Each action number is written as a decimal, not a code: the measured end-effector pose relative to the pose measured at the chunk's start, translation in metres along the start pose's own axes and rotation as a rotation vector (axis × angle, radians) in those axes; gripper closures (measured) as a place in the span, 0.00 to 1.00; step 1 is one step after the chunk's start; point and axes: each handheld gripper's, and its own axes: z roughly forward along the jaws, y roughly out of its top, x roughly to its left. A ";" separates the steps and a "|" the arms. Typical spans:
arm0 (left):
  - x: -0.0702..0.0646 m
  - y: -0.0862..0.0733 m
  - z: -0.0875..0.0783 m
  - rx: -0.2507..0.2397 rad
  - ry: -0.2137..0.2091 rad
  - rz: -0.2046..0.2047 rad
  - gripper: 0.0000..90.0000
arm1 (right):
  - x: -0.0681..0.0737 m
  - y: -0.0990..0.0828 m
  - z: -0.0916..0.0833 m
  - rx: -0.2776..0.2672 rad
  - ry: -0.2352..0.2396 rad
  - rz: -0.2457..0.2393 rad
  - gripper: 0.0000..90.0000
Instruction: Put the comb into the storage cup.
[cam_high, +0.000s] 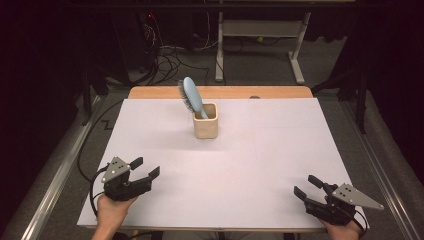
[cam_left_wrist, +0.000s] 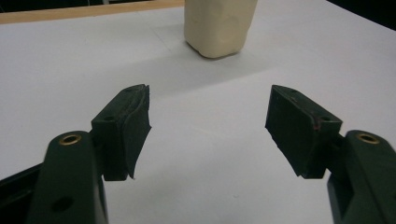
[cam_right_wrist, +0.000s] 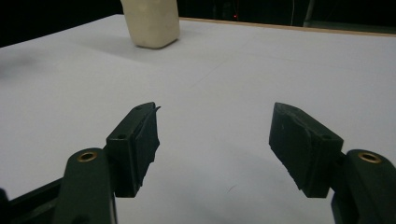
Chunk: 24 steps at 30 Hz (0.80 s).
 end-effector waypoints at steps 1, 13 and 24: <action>0.000 -0.001 0.000 0.004 -0.001 -0.001 0.35 | 0.000 0.000 0.000 -0.001 0.000 0.000 0.37; -0.006 -0.011 -0.002 0.001 -0.015 -0.012 0.34 | 0.000 0.000 -0.002 -0.007 -0.003 -0.003 0.37; -0.006 -0.028 0.002 0.022 -0.023 -0.034 0.34 | -0.001 0.000 -0.002 -0.003 -0.011 0.005 0.37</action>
